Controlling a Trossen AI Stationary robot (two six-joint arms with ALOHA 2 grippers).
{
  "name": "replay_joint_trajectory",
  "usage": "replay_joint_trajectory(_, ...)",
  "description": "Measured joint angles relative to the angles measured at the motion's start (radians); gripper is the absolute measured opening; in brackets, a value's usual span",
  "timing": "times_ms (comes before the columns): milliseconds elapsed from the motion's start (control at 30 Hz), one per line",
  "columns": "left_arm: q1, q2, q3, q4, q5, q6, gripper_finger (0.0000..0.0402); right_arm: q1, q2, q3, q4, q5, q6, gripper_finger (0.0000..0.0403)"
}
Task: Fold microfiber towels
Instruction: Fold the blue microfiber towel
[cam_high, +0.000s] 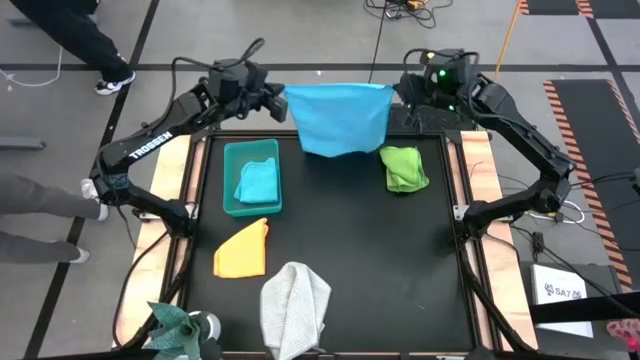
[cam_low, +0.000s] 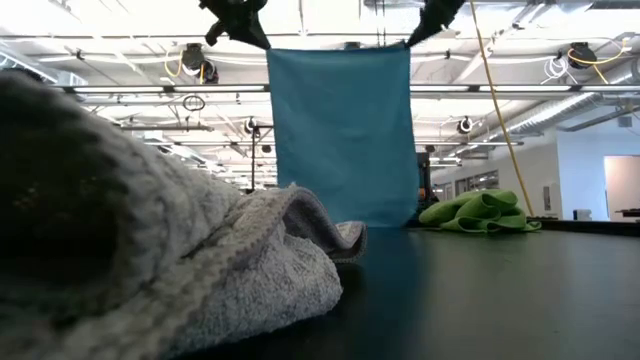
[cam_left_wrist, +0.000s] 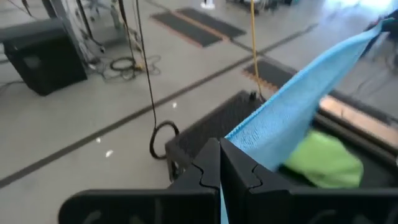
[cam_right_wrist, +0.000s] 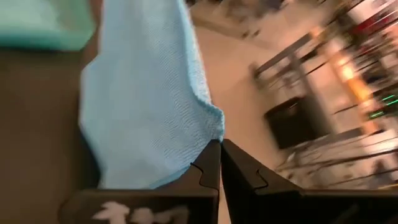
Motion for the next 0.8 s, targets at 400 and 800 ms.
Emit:
replay_joint_trajectory(400, -0.137, 0.012, 0.0, -0.181, -0.003, -0.075, 0.0, 0.199, -0.059, -0.279, -0.184, -0.001, 0.205, 0.0)
replay_joint_trajectory(800, -0.365, 0.06, -0.001, -0.331, -0.008, -0.263, 0.0, 0.474, -0.184, -0.486, -0.168, -0.023, 0.534, 0.0)
